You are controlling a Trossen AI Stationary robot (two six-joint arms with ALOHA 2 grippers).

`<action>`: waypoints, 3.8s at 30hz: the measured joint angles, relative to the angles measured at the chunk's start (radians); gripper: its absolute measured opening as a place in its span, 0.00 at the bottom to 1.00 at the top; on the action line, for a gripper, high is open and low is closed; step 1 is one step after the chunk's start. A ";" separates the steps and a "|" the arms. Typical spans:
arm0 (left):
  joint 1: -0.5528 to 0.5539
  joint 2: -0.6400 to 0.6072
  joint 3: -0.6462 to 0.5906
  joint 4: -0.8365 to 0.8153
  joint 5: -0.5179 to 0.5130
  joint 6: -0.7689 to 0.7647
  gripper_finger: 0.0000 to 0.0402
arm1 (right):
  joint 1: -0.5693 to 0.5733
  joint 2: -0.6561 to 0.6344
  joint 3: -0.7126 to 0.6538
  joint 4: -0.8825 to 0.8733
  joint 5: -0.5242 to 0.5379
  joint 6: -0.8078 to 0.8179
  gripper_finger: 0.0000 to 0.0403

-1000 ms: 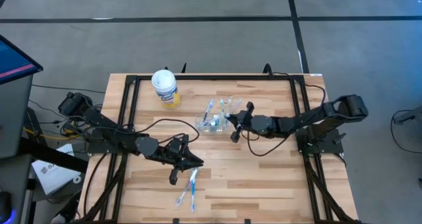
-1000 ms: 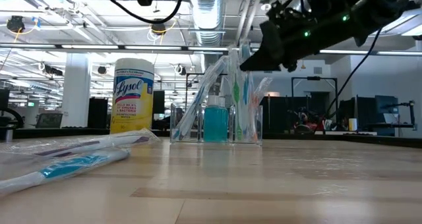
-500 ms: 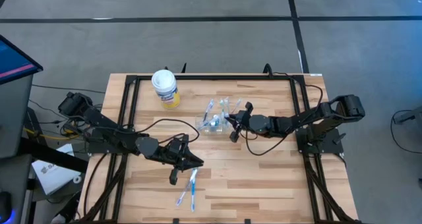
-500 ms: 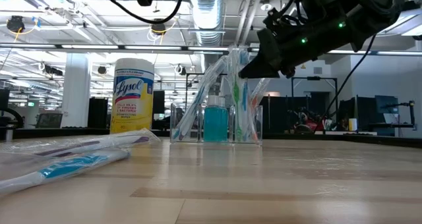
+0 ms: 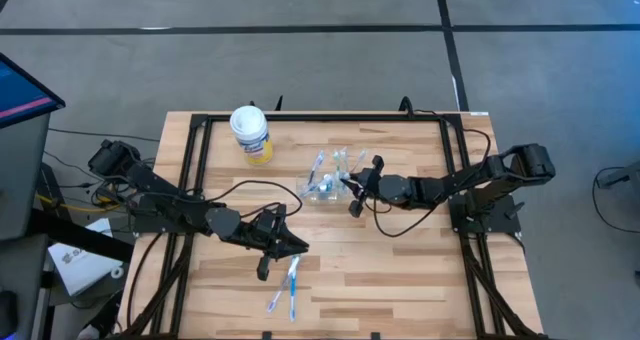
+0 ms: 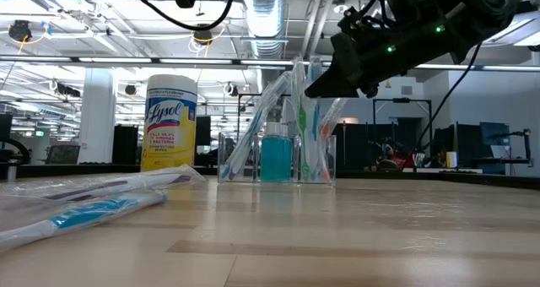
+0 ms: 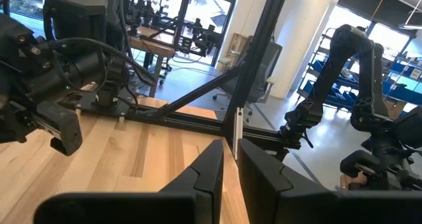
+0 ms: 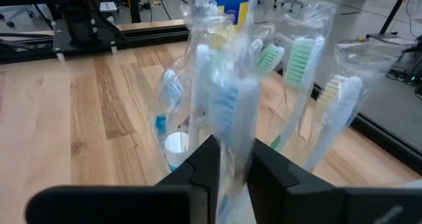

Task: Pick & Place toothbrushing station
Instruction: Put the left blue toothbrush into the transparent organizer, then put the purple toothbrush into the transparent organizer

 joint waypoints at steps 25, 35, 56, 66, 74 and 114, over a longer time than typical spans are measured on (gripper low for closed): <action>0.000 0.000 -0.001 -0.006 0.000 0.000 0.10 | -0.001 -0.149 0.000 -0.078 0.000 -0.074 0.54; 0.000 0.000 -0.001 -0.007 0.000 0.000 0.10 | -0.005 -0.295 0.000 -0.129 0.002 -0.114 0.53; -0.053 0.000 -0.001 -0.142 0.006 -0.087 0.10 | 0.283 -0.369 0.000 -0.180 0.000 -0.111 0.50; -0.119 0.000 -0.001 -0.303 0.006 -0.242 0.10 | 0.390 -0.369 0.000 -0.187 0.000 -0.103 0.46; -0.168 0.000 -0.001 -0.551 0.006 -0.566 0.14 | 0.412 -0.368 0.000 -0.186 0.001 -0.103 0.42; -0.243 0.360 -0.023 -0.395 0.194 -1.056 0.31 | 0.412 -0.368 0.000 -0.225 0.003 -0.111 0.39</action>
